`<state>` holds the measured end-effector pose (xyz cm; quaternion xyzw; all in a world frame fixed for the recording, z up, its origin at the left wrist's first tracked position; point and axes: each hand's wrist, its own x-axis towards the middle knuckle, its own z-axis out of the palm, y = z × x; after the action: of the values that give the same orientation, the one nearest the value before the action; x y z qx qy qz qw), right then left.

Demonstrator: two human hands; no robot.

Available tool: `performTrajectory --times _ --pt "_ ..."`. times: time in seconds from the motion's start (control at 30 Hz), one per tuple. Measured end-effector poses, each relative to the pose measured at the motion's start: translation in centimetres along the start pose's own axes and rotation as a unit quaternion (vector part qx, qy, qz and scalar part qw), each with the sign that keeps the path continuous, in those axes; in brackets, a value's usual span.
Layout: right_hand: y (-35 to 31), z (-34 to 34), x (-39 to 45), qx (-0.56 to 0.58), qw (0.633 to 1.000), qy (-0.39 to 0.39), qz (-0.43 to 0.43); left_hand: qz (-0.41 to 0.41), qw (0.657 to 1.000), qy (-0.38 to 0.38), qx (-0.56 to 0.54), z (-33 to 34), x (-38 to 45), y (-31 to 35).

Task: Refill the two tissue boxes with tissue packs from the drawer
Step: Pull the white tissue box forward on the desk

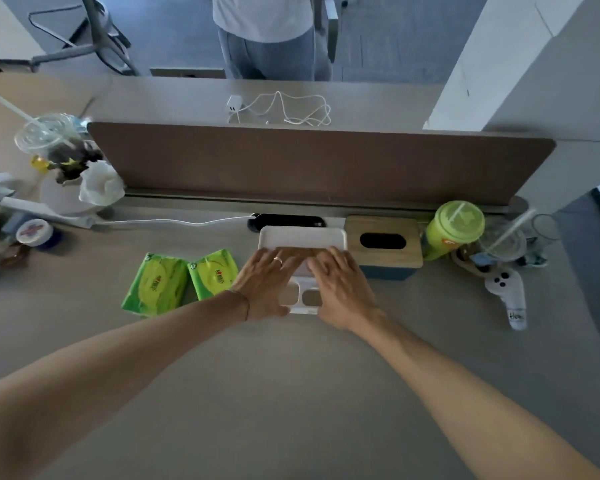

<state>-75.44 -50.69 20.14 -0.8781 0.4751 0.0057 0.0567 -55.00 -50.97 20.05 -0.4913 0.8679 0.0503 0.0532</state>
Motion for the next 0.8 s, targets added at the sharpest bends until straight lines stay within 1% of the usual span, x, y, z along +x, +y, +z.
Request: performTrajectory --times 0.07,0.27,0.37,0.47,0.57,0.6,0.67,0.73,0.8 --pt "-1.2 0.2 -2.2 -0.001 1.0 0.004 -0.008 0.015 1.0 0.002 0.002 0.6 -2.3 1.1" --pt "-5.5 3.4 -7.7 0.034 0.998 -0.032 0.031 0.049 0.996 -0.071 0.015 2.8 -8.3 3.3" --pt "-6.6 4.5 -8.9 0.033 0.998 -0.038 0.033 0.049 0.995 -0.083 0.001 3.7 -9.5 3.8" --pt "-6.7 4.9 -9.3 0.023 0.998 -0.047 0.036 0.058 0.997 -0.05 -0.02 4.2 -10.4 3.8" --pt "-6.9 5.0 -9.7 0.002 0.998 -0.053 0.038 0.1 0.994 0.024 -0.025 5.3 -12.1 4.8" --pt "-7.0 5.0 -9.8 0.004 0.998 -0.047 0.038 0.102 0.994 0.039 -0.022 5.7 -12.4 5.1" --pt "-7.6 5.1 -10.6 0.022 0.999 -0.03 0.025 0.077 0.996 0.029 -0.033 6.0 -12.6 5.4" --pt "-8.2 5.5 -11.3 0.026 1.0 -0.003 0.007 0.046 0.997 0.012 -0.069 6.1 -12.4 5.5" --pt "-8.7 5.5 -11.4 0.036 0.999 0.011 0.013 0.023 0.996 -0.01 -0.091 5.7 -12.4 5.5"
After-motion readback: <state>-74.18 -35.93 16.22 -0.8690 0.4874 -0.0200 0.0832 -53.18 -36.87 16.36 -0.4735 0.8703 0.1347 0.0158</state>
